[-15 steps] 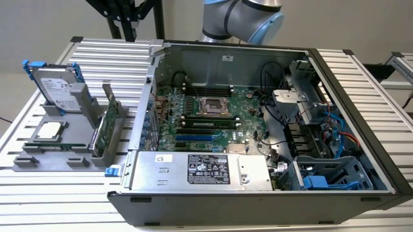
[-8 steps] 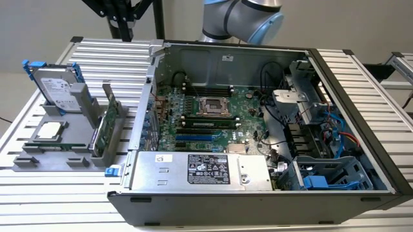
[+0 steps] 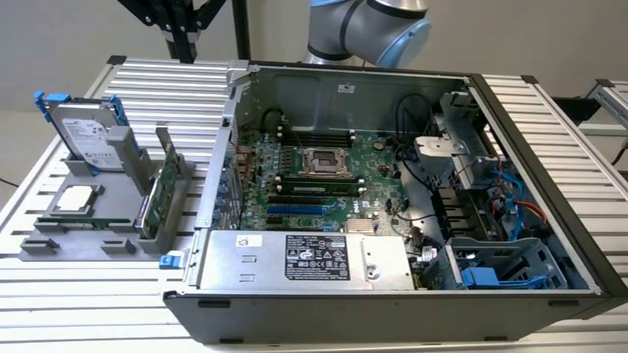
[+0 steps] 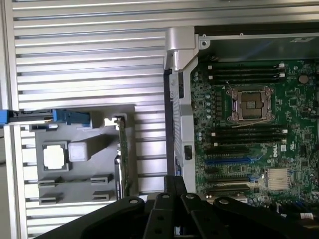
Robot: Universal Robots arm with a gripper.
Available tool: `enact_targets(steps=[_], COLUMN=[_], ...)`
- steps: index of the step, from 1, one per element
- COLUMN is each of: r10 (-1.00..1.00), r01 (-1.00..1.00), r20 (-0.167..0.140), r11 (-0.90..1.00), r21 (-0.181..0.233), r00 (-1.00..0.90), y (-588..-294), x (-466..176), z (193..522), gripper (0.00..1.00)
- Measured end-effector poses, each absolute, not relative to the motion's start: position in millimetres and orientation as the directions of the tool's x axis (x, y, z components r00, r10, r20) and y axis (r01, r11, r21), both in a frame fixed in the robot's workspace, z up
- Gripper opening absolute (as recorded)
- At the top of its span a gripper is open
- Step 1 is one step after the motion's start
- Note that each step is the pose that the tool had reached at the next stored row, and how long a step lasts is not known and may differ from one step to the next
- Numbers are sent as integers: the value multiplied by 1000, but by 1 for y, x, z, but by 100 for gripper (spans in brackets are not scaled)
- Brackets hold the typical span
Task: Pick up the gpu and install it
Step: 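Reach for the gpu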
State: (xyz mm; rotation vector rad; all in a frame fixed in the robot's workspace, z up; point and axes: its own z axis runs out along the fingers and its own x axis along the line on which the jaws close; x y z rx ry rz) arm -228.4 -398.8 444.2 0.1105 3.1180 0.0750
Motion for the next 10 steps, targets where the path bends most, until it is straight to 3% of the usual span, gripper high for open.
enact_targets(steps=[10], r10=[71], r01=[70], r20=[-19], r11=[996], r21=[49], r00=[-997], y=[-399], x=[-239], z=[444], gripper=[0])
